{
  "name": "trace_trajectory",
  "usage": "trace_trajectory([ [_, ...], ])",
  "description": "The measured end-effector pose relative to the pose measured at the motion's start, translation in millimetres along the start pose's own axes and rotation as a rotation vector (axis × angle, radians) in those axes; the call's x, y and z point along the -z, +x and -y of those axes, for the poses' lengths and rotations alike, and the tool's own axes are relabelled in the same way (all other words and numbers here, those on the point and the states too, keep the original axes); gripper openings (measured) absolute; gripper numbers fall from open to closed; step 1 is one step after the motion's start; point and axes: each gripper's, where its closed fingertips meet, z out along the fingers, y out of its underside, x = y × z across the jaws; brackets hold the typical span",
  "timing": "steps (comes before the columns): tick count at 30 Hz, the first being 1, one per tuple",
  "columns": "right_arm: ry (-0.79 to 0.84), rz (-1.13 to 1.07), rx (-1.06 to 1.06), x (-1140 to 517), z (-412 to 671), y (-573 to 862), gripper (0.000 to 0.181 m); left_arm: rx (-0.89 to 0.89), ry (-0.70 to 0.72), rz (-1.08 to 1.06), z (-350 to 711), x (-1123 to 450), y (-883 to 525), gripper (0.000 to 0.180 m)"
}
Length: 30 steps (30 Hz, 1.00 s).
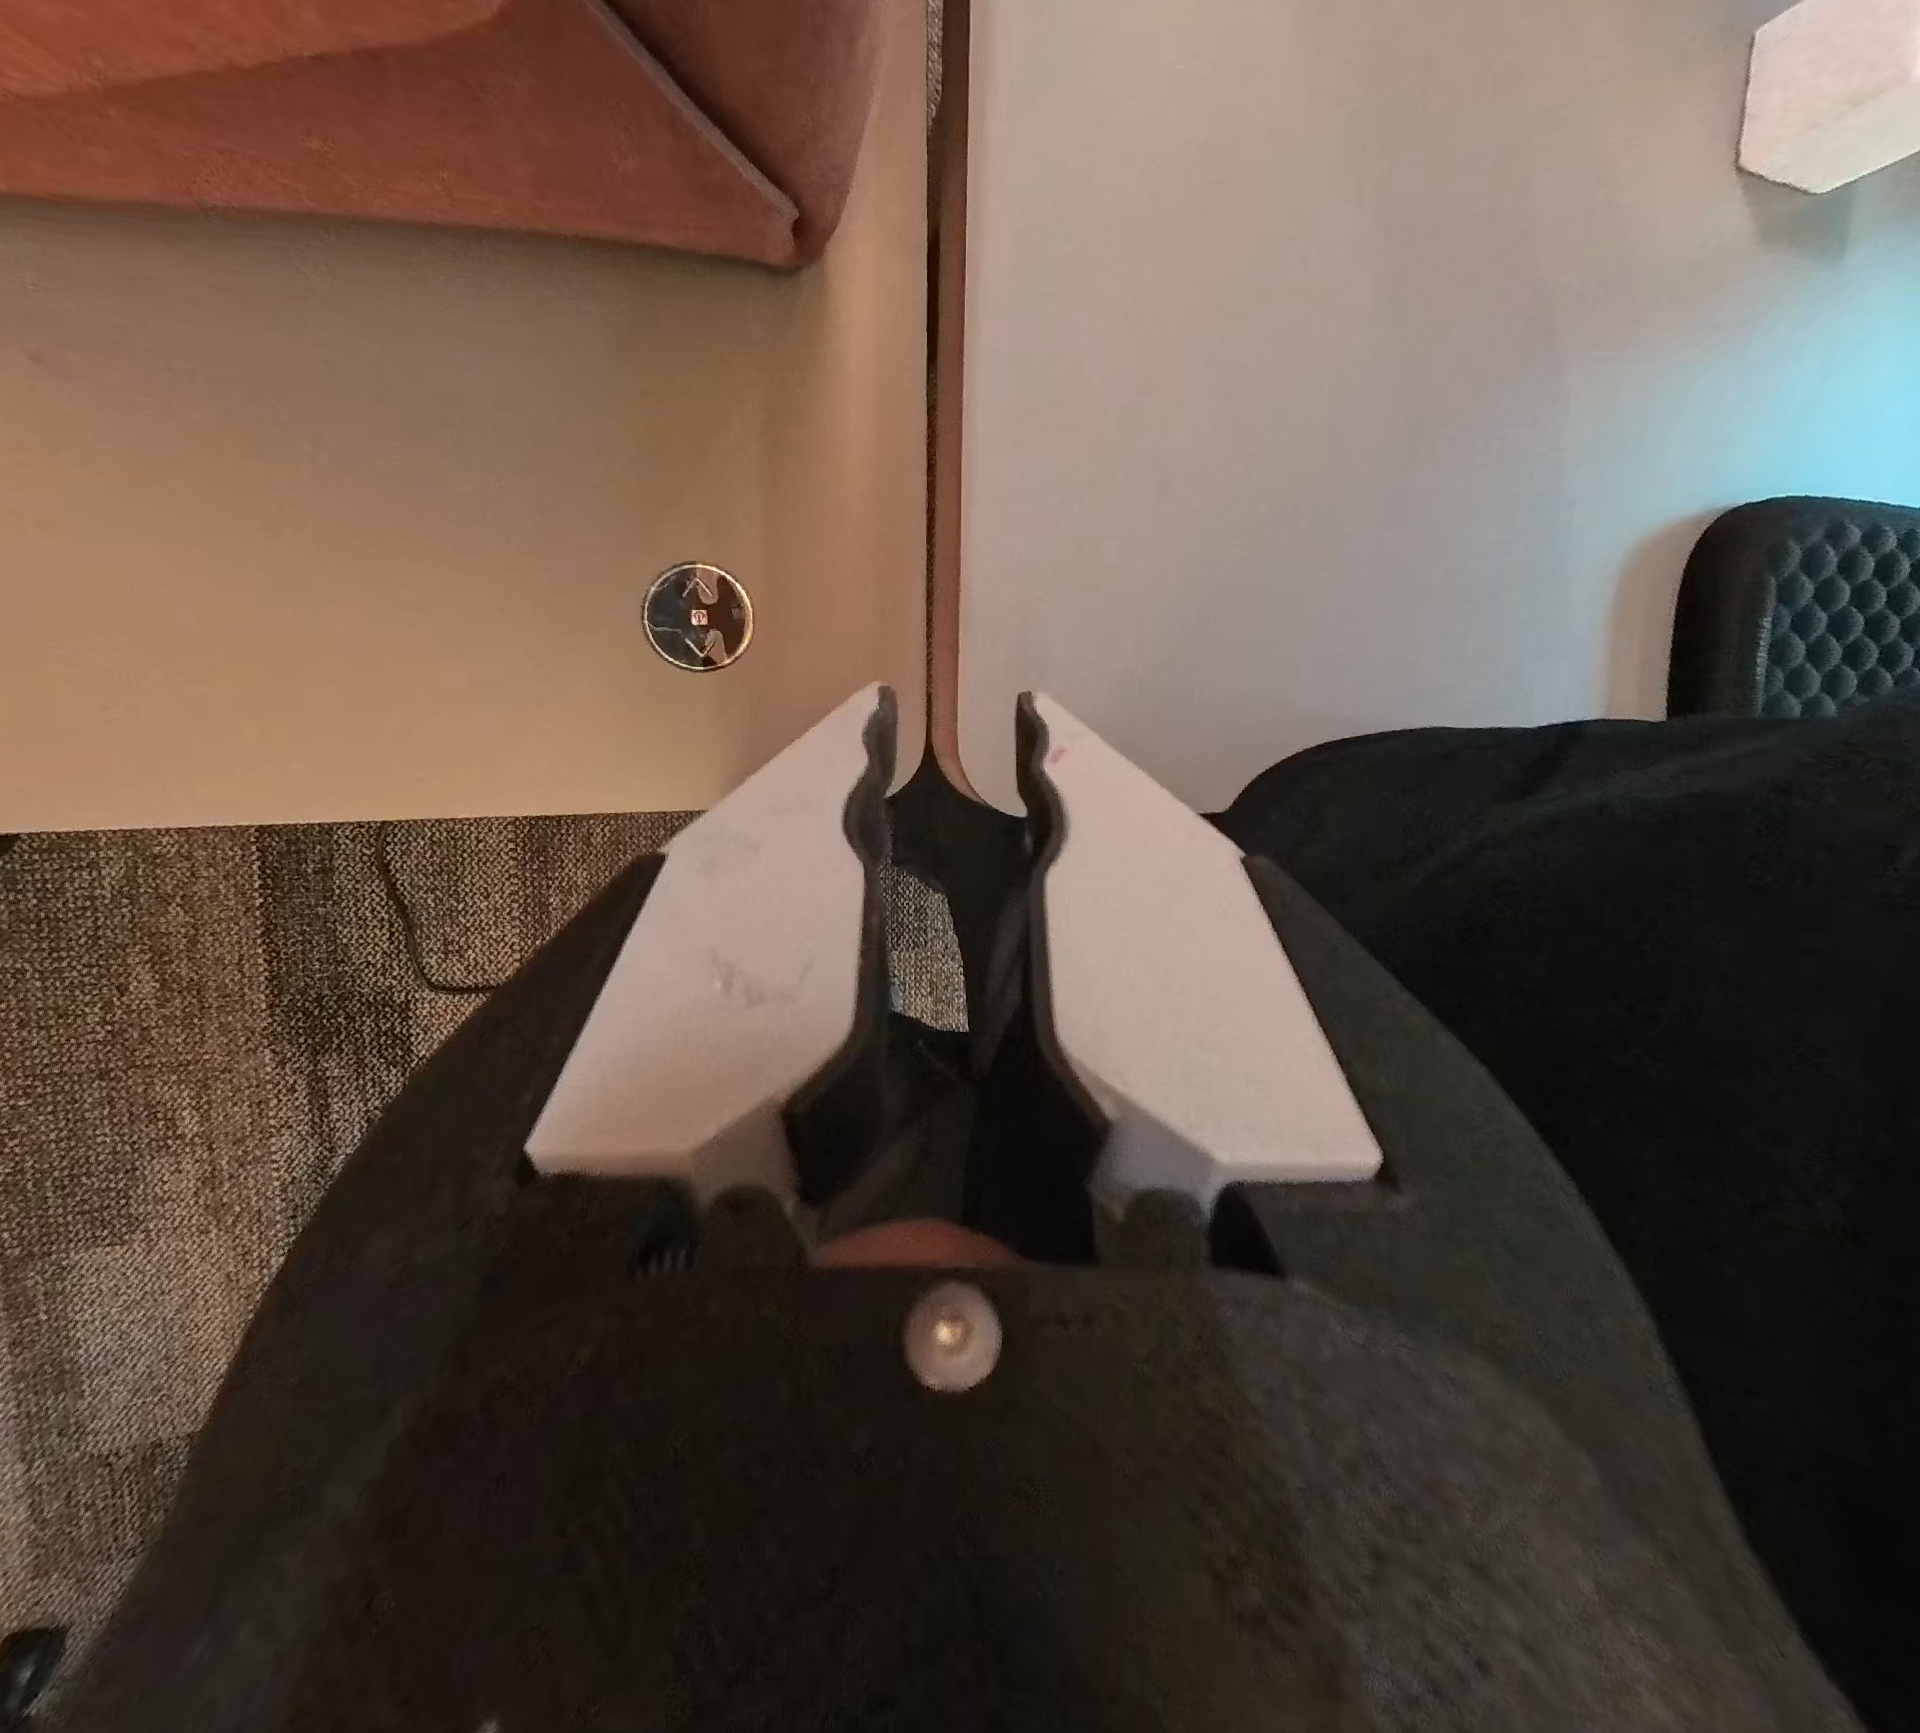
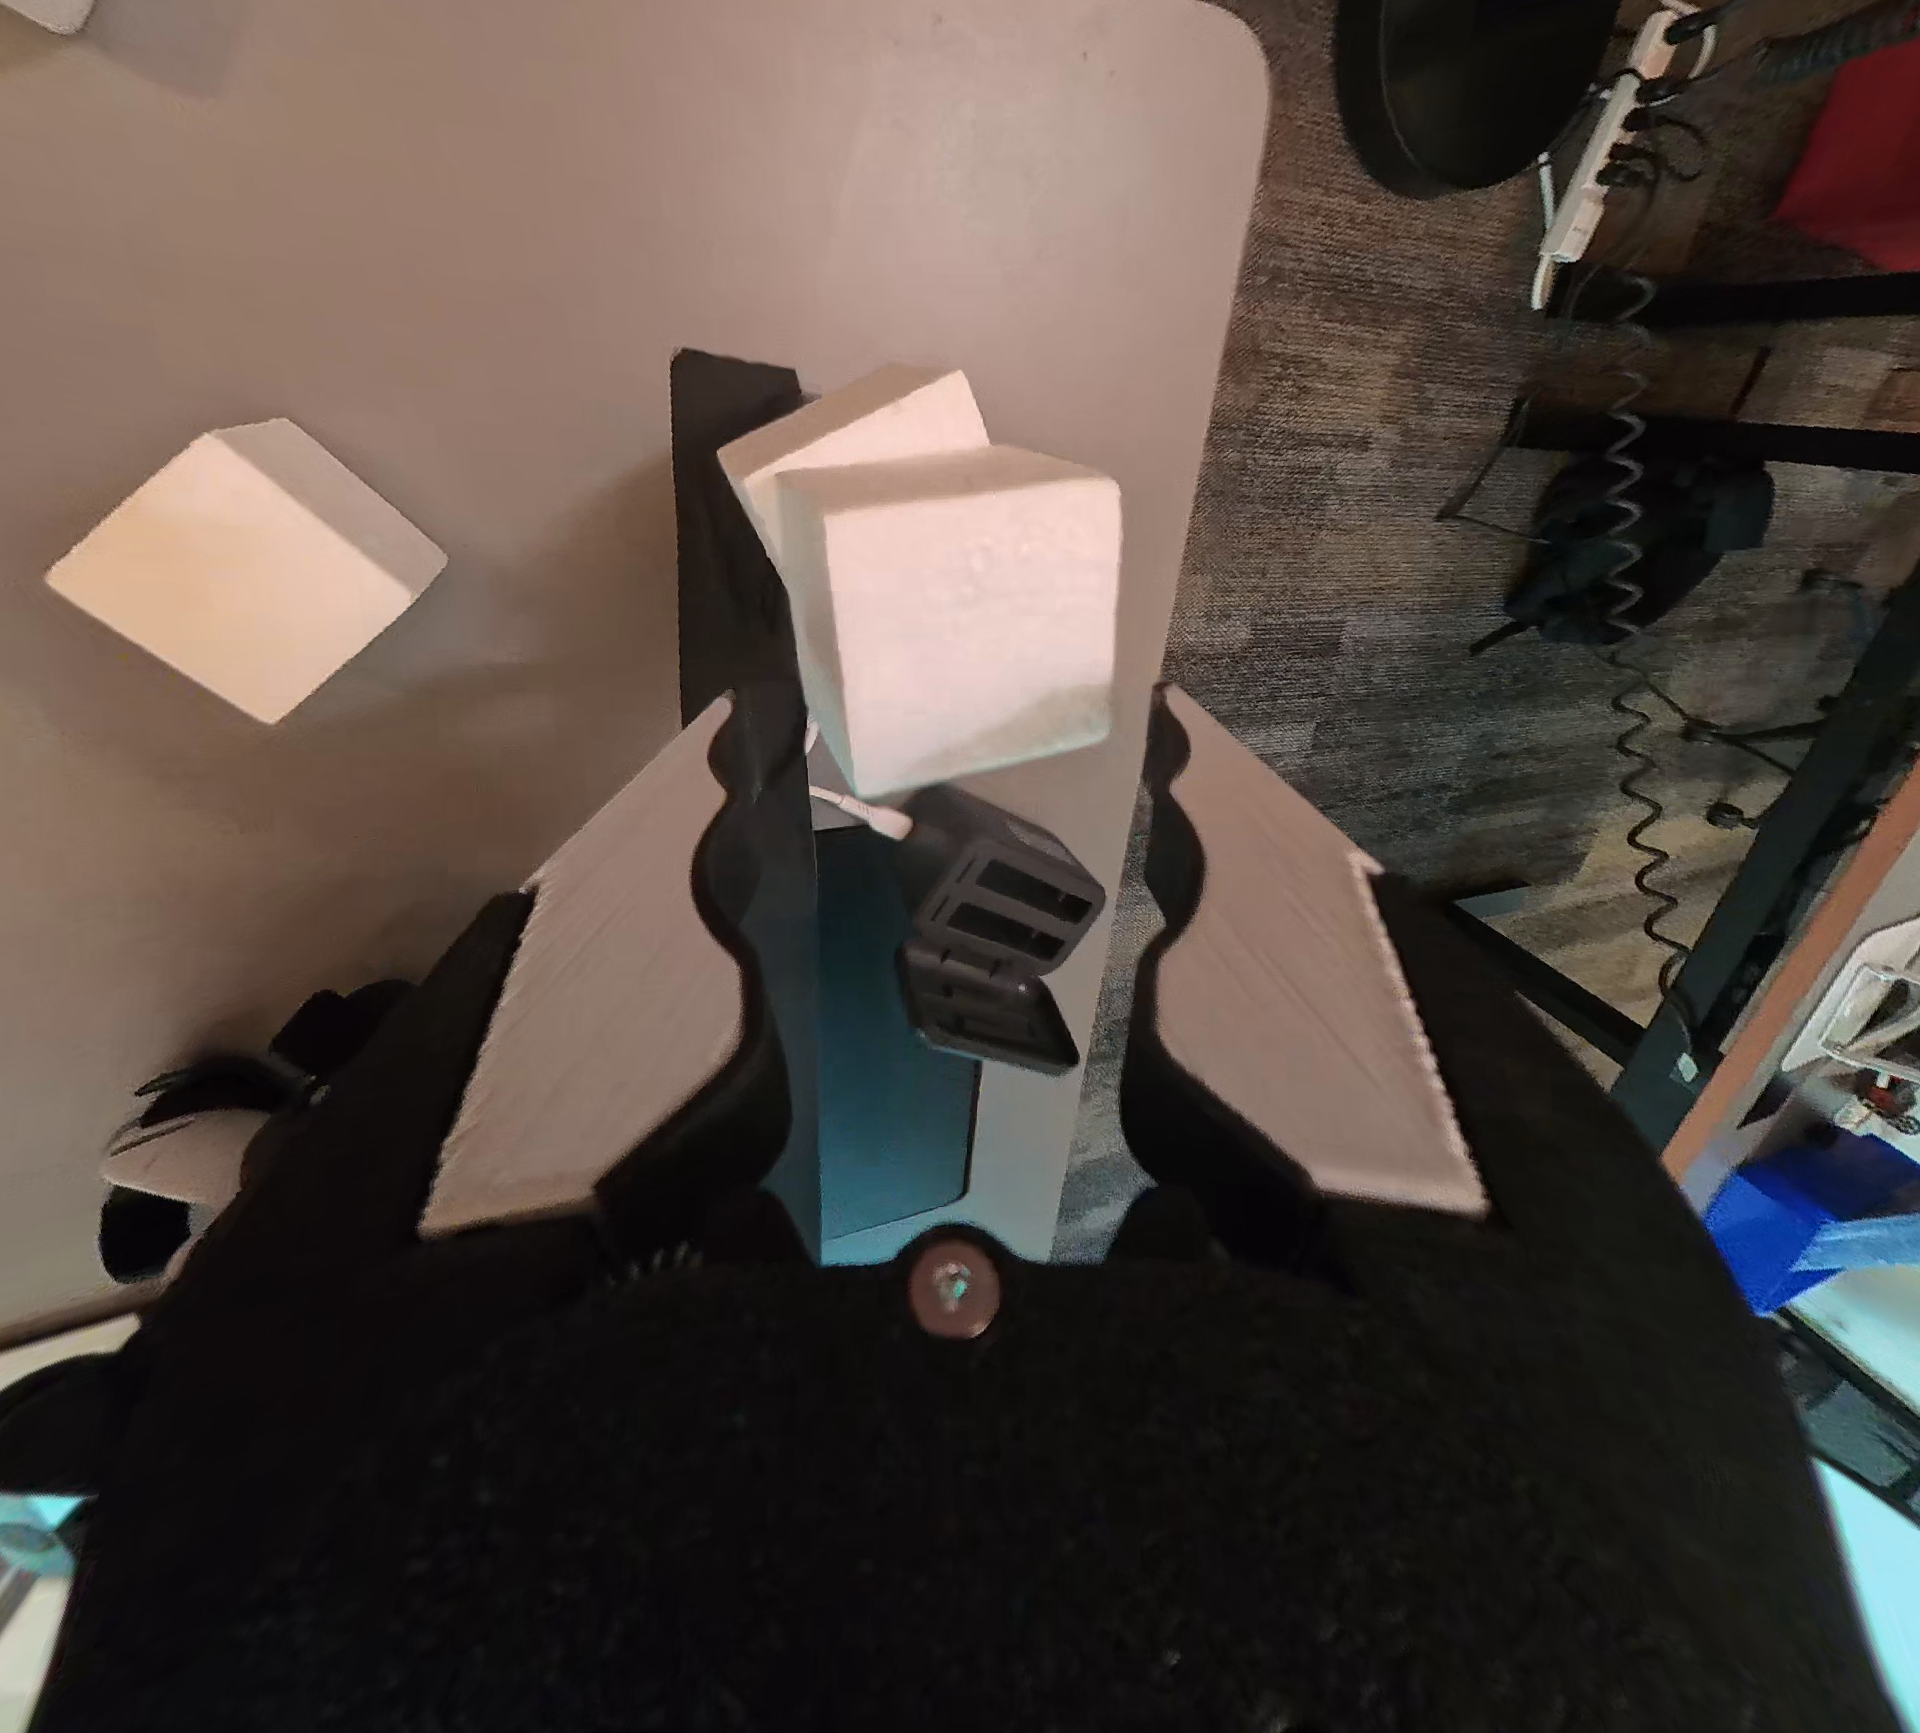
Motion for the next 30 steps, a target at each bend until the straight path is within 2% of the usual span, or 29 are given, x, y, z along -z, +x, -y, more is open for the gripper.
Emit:
trace_trajectory([
  [4,0.178,-0.097,-0.136,40,16,2,0.065,0.009,0.011,-0.007,0,0,0,0.02],
  [8,0.404,-0.239,-0.354,66,53,-20,0.034,0.02,0.025,-0.022,2,0,-1,0.02],
  [9,0.432,-0.271,-0.399,62,61,-30,0.03,0.017,0.027,-0.027,2,-1,0,0.02],
  [10,0.438,-0.309,-0.431,54,67,-38,0.017,0.012,0.027,-0.03,3,-1,1,0.02],
  [11,0.431,-0.34,-0.459,41,72,-45,0.0,0.006,0.025,-0.035,3,-1,2,0.02],
  [14,0.294,-0.414,-0.551,-6,76,-52,0.0,-0.025,0.019,-0.034,3,-1,4,0.02],
  [18,0.018,-0.563,-0.498,-55,64,-38,0.0,-0.031,0.019,-0.022,1,4,2,0.02],
  [21,-0.098,-0.557,-0.528,-73,48,-31,0.0,-0.001,0.032,-0.015,-2,7,0,0.019],
  [27,-0.09,-0.522,-0.658,-79,26,-27,0.0,0.034,0.042,-0.005,-7,9,-3,0.019],
  [30,-0.031,-0.508,-0.608,-71,35,-35,0.0,0.036,0.039,-0.011,-7,7,-2,0.019],
])
